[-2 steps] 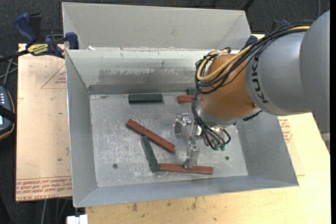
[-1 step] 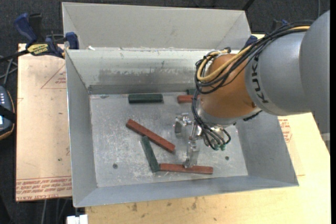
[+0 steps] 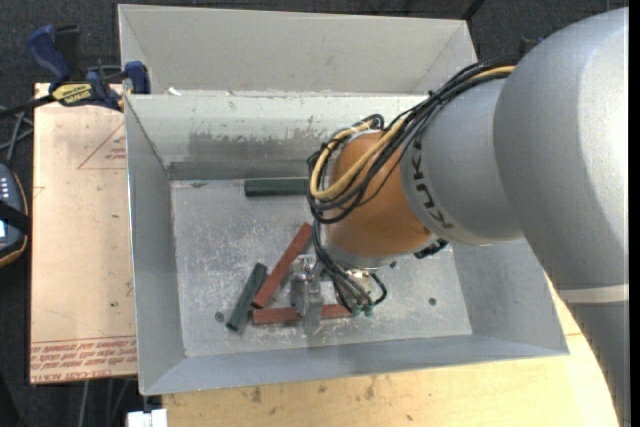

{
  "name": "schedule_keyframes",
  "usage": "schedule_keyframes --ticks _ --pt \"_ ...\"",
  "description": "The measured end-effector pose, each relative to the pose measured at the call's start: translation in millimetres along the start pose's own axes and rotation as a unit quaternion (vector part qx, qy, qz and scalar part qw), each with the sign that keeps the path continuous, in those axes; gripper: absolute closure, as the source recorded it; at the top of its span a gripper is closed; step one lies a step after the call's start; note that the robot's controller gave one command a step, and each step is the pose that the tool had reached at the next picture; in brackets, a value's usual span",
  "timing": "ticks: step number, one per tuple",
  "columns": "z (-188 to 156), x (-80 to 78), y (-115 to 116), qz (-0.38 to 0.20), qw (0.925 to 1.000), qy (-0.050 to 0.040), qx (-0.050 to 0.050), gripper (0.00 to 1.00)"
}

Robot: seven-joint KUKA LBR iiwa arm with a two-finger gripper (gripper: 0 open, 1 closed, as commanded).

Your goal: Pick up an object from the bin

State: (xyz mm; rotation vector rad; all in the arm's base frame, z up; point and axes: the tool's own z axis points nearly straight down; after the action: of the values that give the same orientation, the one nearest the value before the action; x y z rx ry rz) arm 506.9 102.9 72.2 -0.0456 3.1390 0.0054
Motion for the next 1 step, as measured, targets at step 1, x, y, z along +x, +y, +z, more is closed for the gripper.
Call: schedule_keyframes --ticks 1 --pt "1.3 0.0 -0.9 0.000 1.0000 -0.0007 0.001 0.00"
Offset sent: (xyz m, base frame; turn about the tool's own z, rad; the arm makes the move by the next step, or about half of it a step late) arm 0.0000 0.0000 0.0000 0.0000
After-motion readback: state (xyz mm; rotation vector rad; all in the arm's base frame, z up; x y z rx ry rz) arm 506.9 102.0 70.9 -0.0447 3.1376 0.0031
